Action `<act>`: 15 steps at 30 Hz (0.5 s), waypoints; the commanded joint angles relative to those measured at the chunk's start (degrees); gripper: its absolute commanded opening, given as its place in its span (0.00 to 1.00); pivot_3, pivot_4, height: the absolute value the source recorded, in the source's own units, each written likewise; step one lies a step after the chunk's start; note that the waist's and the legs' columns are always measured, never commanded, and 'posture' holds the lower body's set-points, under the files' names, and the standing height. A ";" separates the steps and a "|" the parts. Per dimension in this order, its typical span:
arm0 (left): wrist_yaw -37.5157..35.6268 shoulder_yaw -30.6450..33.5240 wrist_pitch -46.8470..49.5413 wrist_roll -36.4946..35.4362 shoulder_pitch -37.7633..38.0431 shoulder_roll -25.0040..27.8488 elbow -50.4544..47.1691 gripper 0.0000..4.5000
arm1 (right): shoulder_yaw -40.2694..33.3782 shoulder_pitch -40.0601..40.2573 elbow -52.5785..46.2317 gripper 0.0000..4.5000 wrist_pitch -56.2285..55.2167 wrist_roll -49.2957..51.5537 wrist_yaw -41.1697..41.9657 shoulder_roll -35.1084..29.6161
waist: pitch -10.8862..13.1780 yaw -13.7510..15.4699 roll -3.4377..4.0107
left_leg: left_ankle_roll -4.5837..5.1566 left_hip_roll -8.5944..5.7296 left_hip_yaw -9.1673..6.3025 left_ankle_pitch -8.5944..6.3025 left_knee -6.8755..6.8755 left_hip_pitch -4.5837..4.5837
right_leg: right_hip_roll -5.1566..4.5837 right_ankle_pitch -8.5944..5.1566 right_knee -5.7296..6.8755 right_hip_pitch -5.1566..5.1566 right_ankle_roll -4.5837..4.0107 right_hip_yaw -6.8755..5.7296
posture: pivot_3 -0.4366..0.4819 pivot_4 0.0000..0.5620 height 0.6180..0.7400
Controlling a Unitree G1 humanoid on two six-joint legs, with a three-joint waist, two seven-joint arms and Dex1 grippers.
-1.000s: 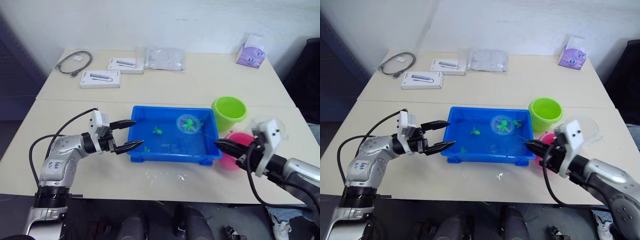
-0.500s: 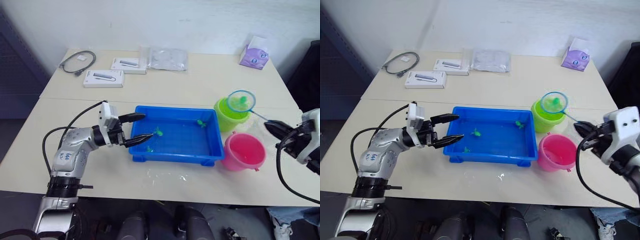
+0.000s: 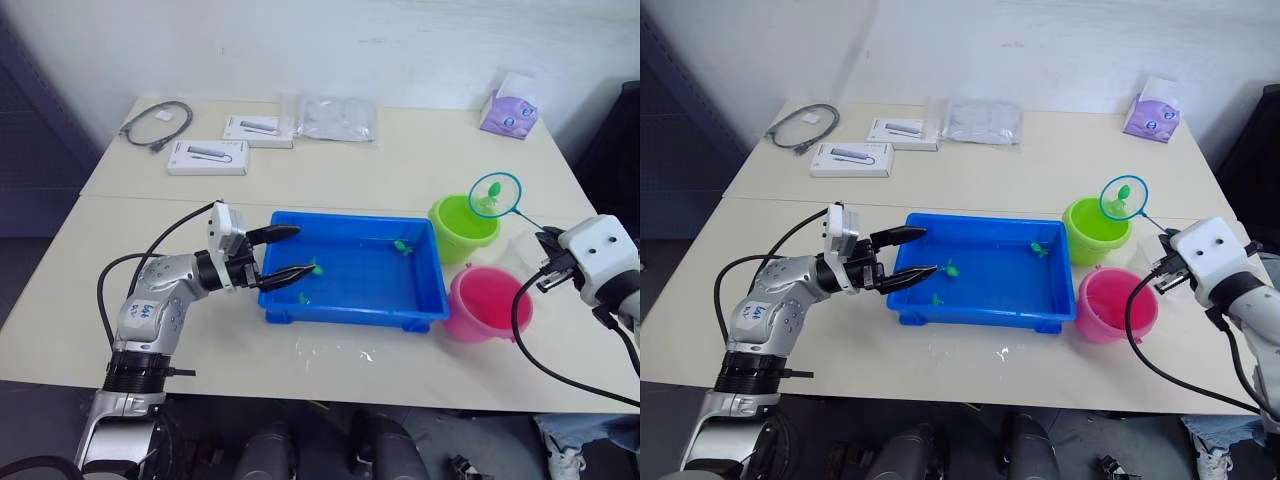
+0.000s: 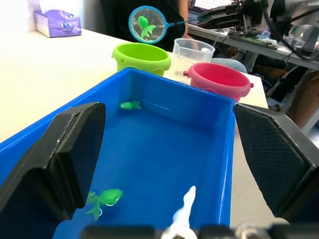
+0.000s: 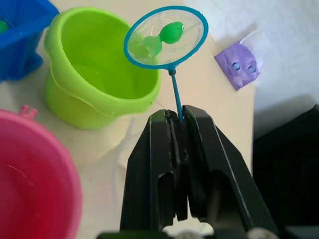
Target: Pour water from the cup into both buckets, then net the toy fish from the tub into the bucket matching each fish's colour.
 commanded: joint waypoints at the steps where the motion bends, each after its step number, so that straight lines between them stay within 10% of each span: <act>1: 0.33 1.01 -0.15 -1.26 -1.02 -0.02 -2.41 0.98 | 0.70 -0.73 2.80 0.00 -7.64 -6.93 -1.98 -2.25 | 0.00 -0.09 0.00 | 0.00 0.00 0.00 0.00 0.00 0.00 | 0.00 0.00 0.00 0.00 0.00 0.00 | 0.48 0.27 1.00; 15: -1.20 0.58 -2.44 -0.40 -0.35 0.39 -1.83 0.98 | 2.57 2.61 11.17 0.00 -28.89 -29.04 -11.03 -7.80 | 0.00 -0.15 0.01 | -0.12 0.03 0.01 0.07 0.00 0.04 | 0.03 0.00 0.01 0.02 0.01 0.02 | 0.48 0.27 1.00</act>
